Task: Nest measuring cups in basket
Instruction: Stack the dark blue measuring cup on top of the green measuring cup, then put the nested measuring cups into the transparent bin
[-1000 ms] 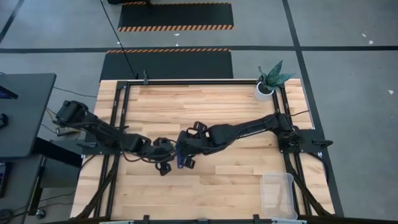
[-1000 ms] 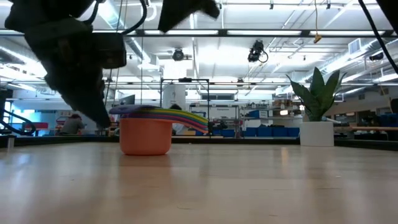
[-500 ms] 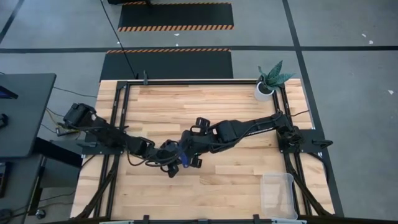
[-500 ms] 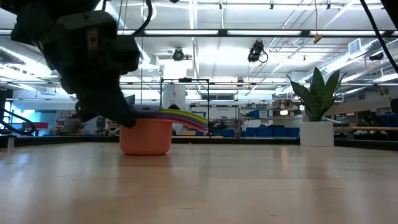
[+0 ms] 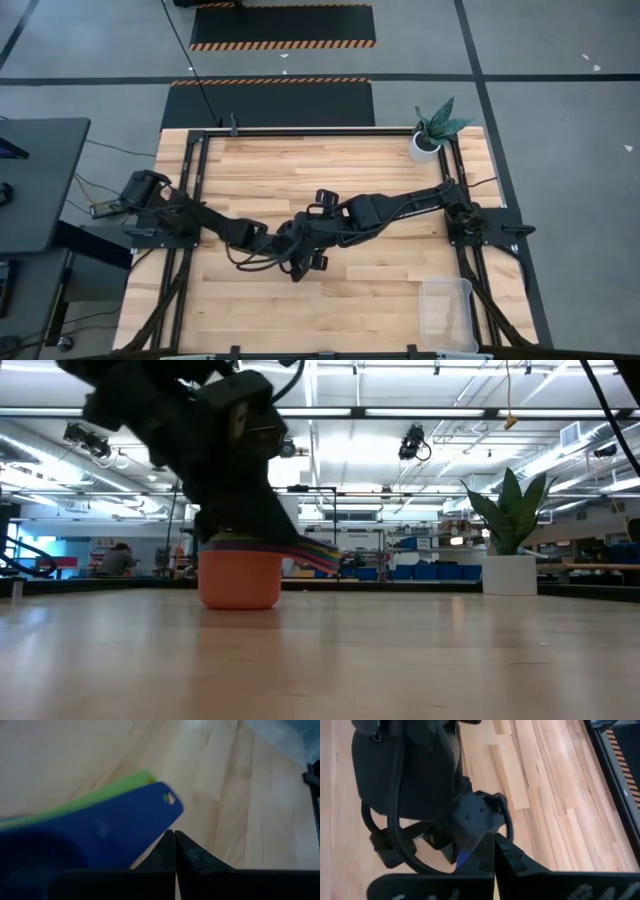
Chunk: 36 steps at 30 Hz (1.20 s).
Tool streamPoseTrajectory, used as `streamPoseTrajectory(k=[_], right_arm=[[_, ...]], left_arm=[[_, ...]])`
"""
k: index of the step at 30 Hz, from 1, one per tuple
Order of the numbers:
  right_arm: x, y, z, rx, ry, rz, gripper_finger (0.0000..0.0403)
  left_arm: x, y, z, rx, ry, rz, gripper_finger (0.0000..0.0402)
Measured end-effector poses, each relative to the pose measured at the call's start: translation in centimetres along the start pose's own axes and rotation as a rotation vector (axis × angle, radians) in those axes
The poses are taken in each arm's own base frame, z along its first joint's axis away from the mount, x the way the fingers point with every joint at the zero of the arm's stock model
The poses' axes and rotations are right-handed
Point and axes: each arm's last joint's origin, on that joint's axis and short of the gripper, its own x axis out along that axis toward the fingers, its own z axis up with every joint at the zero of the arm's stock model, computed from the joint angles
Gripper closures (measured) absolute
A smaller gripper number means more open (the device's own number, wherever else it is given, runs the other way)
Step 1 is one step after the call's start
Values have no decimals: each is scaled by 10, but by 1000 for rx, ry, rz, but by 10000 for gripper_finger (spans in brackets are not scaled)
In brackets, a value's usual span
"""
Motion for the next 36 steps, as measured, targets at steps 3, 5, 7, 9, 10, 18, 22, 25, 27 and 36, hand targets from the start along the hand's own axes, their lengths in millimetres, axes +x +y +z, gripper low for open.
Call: streamPoseTrajectory(k=[3, 5, 7, 9, 10, 18, 22, 25, 27, 36], right_arm=[[0, 0, -1, -4, 8, -3, 402], [0, -1, -2, -9, 18, -6, 402], [0, -1, -2, -10, 20, -7, 402], [0, -1, -3, -20, 26, -7, 402], [0, 0, -3, -23, 25, -6, 402], [-2, 2, -3, -33, 23, -3, 402], [-19, -5, -4, -68, 6, 1, 402], [-29, -9, -5, -70, 8, 12, 402], [-34, -13, -11, -64, 54, -3, 402], [-40, -14, -18, -34, 101, -32, 402]], left_arm=[[1, -3, 7, 26, 19, 23, 402], [-1, -9, 12, 50, 26, 26, 402], [-6, -15, 16, 85, 59, 44, 402], [-12, -22, 22, 111, 85, 54, 402], [-17, -23, 22, 132, 121, 77, 402], [-61, -33, 35, 201, 304, 297, 402], [-89, -27, 38, 172, 338, 396, 402], [-112, -23, 39, 137, 354, 435, 402], [-126, -16, 37, 137, 392, 487, 402], [-186, 1, 37, 65, 297, 578, 402]])
